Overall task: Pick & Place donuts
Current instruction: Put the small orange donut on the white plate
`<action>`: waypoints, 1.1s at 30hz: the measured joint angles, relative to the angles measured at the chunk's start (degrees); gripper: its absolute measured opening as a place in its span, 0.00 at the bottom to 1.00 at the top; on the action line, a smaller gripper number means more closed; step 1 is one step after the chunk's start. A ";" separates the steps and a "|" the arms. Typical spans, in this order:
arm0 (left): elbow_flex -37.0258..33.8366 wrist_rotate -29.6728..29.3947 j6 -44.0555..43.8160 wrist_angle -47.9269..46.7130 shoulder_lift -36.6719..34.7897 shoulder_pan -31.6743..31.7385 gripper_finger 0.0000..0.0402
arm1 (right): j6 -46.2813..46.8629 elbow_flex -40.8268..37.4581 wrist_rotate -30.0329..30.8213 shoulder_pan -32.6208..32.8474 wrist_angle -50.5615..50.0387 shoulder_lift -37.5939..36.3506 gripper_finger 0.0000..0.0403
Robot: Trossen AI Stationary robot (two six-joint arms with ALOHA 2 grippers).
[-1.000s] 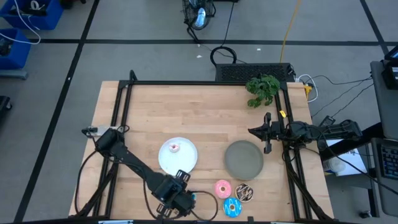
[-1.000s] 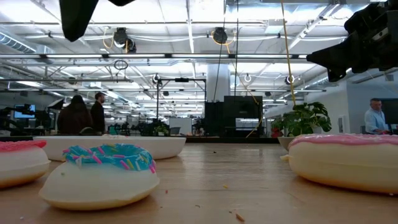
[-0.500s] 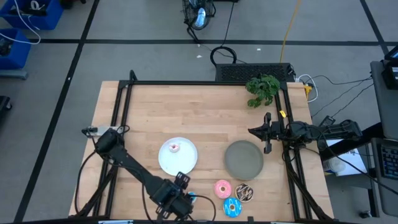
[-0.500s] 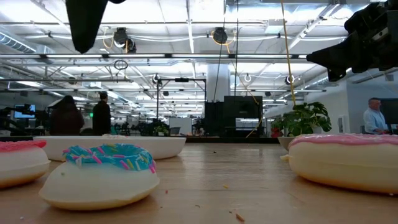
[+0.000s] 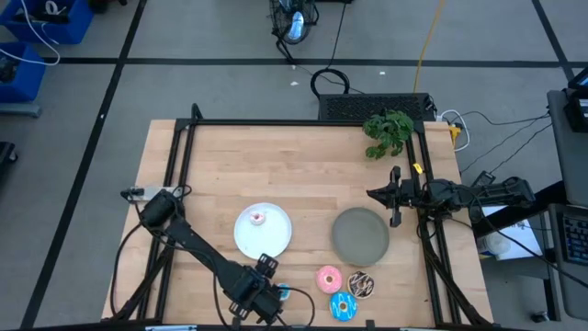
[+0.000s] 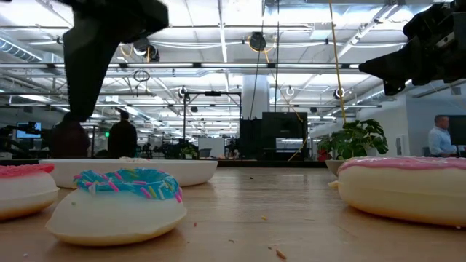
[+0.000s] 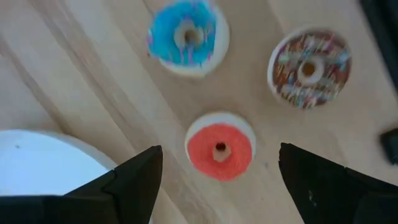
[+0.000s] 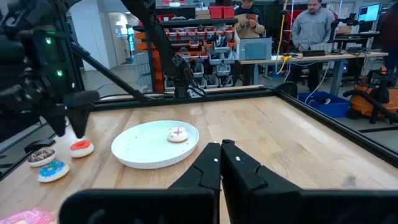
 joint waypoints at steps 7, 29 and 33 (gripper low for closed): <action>-2.87 1.18 0.25 3.04 0.00 0.13 0.79 | -0.09 0.00 0.00 0.00 0.00 0.00 0.00; -10.44 4.70 -0.21 11.92 0.00 1.62 0.79 | 0.04 0.00 0.00 0.00 0.00 0.00 0.00; -10.44 4.72 -0.23 11.96 0.00 1.57 0.79 | 0.04 0.00 0.00 0.00 0.00 0.02 0.00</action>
